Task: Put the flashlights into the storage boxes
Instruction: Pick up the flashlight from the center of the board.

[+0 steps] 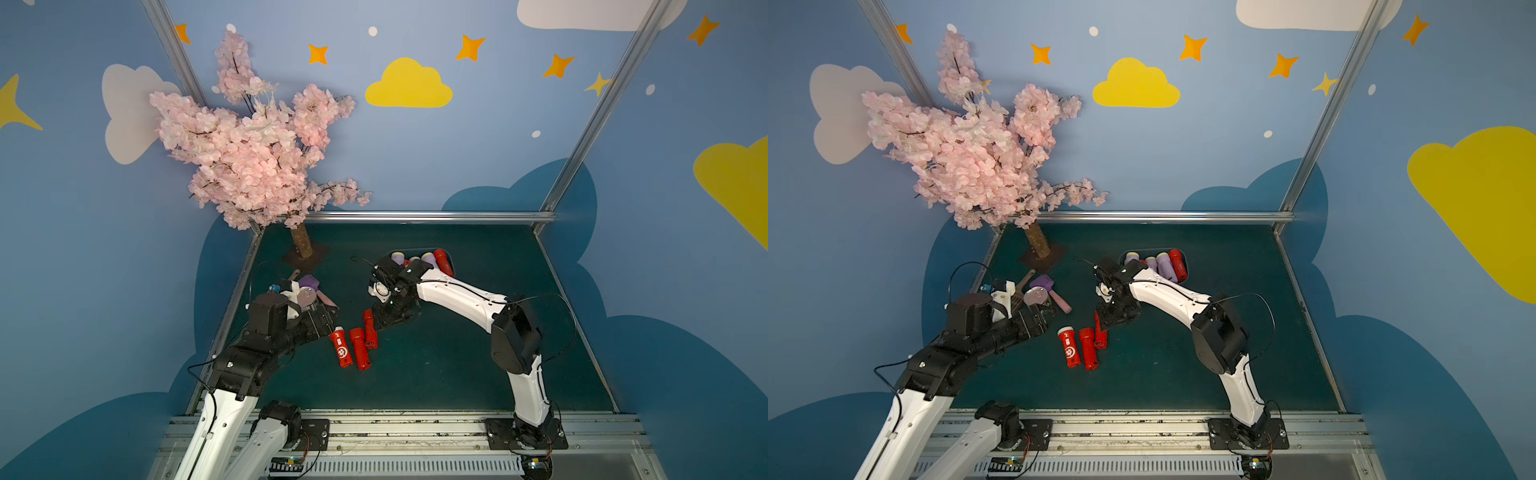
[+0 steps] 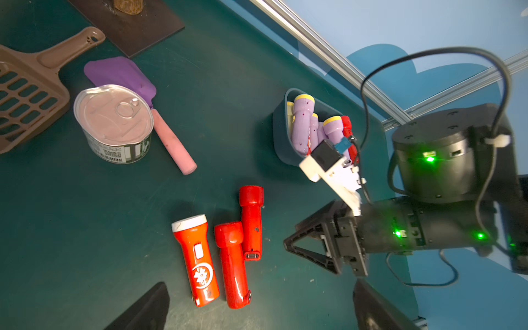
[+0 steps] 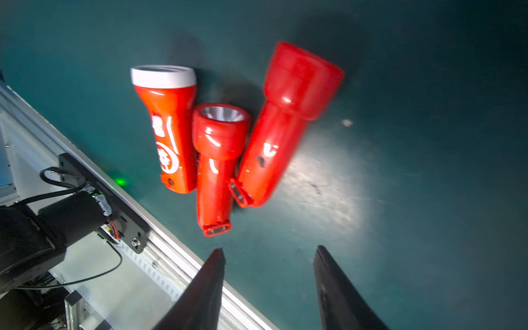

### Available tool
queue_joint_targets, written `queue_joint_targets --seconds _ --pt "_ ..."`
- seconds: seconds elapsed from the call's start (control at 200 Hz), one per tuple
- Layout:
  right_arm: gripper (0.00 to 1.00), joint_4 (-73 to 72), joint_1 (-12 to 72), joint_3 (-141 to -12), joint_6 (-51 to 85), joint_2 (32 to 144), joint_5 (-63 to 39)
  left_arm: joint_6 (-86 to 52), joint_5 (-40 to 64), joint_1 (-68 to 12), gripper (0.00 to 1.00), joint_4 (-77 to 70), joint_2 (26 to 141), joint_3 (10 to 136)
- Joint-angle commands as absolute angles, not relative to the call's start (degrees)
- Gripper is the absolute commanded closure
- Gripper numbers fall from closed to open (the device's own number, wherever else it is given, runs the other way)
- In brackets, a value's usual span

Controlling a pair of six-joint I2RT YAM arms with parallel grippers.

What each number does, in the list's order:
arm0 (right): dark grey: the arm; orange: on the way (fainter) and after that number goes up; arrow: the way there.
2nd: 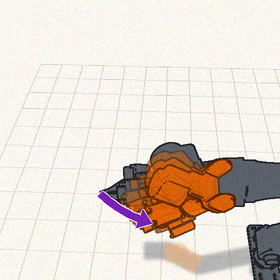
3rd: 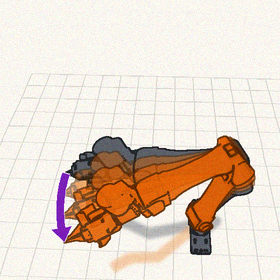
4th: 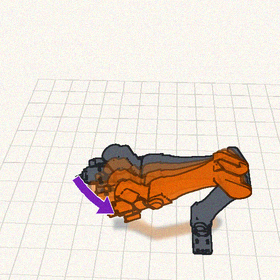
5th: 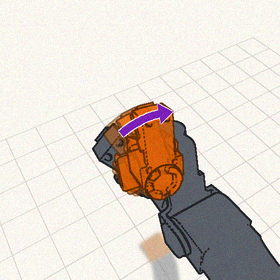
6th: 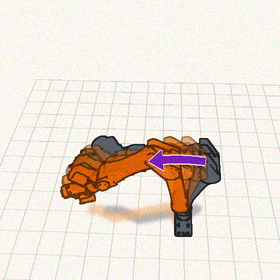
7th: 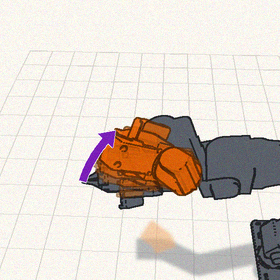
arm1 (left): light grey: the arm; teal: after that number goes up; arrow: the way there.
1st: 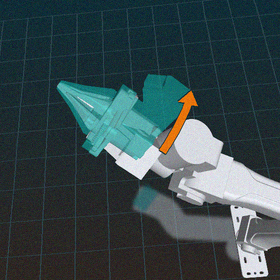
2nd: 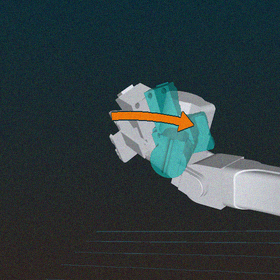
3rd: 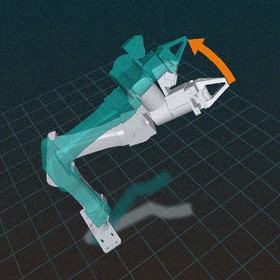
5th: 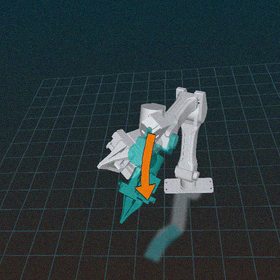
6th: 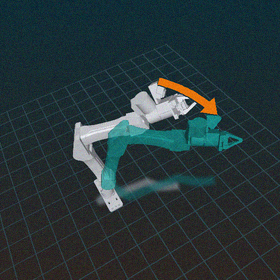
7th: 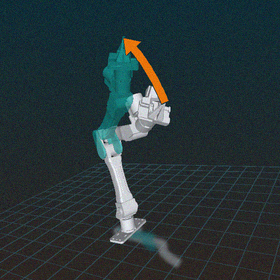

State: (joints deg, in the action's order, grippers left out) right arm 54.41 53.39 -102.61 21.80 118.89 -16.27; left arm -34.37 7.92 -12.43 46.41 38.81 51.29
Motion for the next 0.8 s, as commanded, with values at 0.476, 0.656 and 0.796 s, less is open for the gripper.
queue_joint_targets --seconds 0.476,0.656,0.796 --pt "0.49 52.2 55.5 -104.1 23.5 127.4 -14.7 -32.1 8.5 -12.7 0.01 53.1 37.8 55.3" --pt "0.49 52.2 55.4 -105.9 23.2 130.1 -15.6 -31.6 8.3 -12.7 0.01 52.7 38.6 55.5" --pt "0.49 52.8 55.3 -107.9 23.0 131.9 -15.8 -31.2 8.1 -12.7 0.01 52.4 39.1 55.6"
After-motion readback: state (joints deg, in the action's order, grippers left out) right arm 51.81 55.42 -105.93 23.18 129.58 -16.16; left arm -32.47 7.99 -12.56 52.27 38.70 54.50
